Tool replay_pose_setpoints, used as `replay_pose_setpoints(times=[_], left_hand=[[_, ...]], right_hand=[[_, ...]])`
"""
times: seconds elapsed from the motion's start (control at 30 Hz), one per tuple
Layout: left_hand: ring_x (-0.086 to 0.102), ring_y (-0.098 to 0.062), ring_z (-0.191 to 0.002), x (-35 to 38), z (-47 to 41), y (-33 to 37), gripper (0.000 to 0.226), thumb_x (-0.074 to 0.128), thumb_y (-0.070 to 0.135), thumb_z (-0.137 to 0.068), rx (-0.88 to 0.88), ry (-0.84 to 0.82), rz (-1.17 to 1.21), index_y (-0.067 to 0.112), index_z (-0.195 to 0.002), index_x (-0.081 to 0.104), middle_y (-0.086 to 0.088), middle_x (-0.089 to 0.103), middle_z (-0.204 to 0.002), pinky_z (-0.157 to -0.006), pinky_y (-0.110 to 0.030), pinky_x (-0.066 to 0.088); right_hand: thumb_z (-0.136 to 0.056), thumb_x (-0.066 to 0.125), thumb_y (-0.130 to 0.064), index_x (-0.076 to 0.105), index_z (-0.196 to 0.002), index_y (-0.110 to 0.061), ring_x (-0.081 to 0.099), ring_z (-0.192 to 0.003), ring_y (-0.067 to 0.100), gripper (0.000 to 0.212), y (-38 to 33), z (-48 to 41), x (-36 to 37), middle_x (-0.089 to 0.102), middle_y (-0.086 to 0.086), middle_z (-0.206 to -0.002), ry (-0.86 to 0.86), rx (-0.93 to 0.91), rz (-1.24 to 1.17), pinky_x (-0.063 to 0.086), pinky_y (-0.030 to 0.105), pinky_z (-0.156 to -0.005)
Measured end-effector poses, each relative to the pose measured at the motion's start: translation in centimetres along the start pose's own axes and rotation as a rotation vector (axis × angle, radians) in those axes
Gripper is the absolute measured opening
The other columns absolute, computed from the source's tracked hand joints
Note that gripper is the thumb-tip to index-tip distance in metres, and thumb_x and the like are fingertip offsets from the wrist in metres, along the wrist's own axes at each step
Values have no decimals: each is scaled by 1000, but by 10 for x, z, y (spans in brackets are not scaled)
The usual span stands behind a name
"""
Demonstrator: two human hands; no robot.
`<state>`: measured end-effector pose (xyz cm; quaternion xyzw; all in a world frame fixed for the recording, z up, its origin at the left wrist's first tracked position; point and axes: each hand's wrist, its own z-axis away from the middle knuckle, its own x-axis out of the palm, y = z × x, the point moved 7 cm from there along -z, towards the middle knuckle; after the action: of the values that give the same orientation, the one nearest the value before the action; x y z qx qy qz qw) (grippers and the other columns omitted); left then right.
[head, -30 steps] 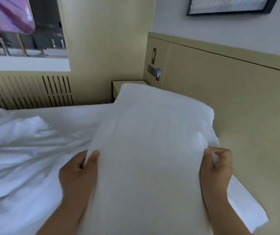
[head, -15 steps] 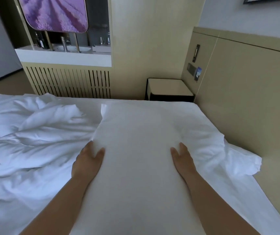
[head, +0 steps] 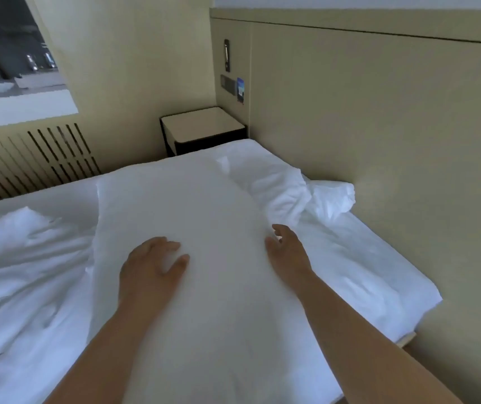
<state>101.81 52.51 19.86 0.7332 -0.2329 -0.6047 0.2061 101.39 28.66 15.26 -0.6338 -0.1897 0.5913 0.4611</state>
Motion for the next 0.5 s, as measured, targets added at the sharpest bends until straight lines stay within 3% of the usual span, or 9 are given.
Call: replay_pose_setpoints(times=[0.1,0.17,0.27,0.4,0.5], left_hand=[[53,-18,-111,12,21,42,17,57,22,-88,214,-165,117,17,-100,68,5,63,-111,-92,-26,35],[59,-14,-98,18,36,58,10,59,18,-87,291,-222,257,23,-89,67,14,64,-92,-80,-21,39],[57,11,-78,55,91,107,29,60,15,-86,494,-502,408,40,-71,55,31,60,-69,-66,-2,37],[53,23,-78,103,209,161,31,60,16,-86,736,-943,411,35,-62,62,39,59,-74,-62,4,36],[55,10,-87,126,296,185,10,59,34,-81,936,-1197,385,40,-75,63,30,62,-80,-66,-5,41]], right_hand=[[-93,45,-18,43,-133,-16,48,-118,19,40,27,48,-20,50,2,-131,176,78,-37,42,31,-97],[-93,47,-17,47,-130,-15,50,-116,17,37,36,76,-28,53,0,-128,206,63,-24,40,24,-93],[-95,44,-16,51,-125,-16,55,-109,14,31,84,157,-70,57,-4,-121,422,207,-49,36,16,-75],[-97,35,-18,51,-126,-17,56,-96,18,34,170,298,-112,59,-1,-122,667,536,-76,41,24,-75],[-97,34,-19,49,-129,-19,56,-106,18,35,220,402,-120,59,-1,-123,833,769,-115,35,20,-73]])
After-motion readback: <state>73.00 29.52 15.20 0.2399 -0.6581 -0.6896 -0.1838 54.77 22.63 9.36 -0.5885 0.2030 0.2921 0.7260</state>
